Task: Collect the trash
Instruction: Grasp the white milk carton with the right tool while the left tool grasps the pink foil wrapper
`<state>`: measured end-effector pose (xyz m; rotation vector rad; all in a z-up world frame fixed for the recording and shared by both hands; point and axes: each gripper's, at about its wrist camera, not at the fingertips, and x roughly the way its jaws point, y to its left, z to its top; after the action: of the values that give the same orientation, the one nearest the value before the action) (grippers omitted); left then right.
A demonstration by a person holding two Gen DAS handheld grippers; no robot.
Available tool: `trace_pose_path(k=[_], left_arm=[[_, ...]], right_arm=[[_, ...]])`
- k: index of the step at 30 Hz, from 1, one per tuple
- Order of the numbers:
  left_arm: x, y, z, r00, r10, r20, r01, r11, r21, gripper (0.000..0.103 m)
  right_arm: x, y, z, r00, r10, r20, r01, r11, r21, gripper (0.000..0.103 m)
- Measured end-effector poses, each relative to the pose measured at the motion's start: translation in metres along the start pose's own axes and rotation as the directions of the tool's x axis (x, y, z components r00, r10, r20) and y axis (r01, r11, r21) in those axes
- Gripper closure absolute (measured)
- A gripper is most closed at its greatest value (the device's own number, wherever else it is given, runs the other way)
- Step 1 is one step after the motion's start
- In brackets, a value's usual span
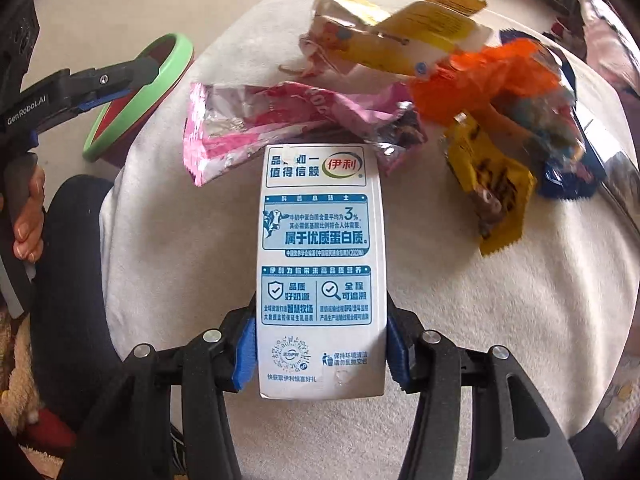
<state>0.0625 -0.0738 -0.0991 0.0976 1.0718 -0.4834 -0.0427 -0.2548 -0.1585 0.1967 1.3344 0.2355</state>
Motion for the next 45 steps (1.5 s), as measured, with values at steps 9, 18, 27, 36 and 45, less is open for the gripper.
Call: trace_pose_path(k=[9,18,27,36,45], left_arm=[[0.053,-0.045,-0.006,0.984,-0.095,-0.148,0.107,0.991,0.077,0.040],[0.044,-0.022,-0.035,0.979,-0.076,-0.187,0.077,0.997,-0.001,0.091],[0.023,0.007,-0.042,0.991,-0.009,-0.137,-0.002,0.997,-0.083,0.069],[0.011,-0.004,-0.020,0.999,0.017,-0.047,-0.018,0.999,-0.037,0.037],[0.047,-0.030,-0.013,0.996,-0.026,-0.087,0.030,0.999,0.037,0.028]], right_arm=[[0.006,0.012,0.016,0.999,-0.040,-0.005,0.040,0.998,-0.046,0.050],[0.009,0.019,0.016,1.000,-0.031,-0.001,0.031,0.999,-0.043,0.047],[0.013,0.031,0.017,0.998,-0.059,-0.003,0.058,0.995,-0.080,0.038],[0.013,0.032,0.019,0.999,-0.053,-0.003,0.053,0.996,-0.076,0.036],[0.014,0.028,0.019,0.999,-0.040,0.001,0.040,0.997,-0.071,0.035]])
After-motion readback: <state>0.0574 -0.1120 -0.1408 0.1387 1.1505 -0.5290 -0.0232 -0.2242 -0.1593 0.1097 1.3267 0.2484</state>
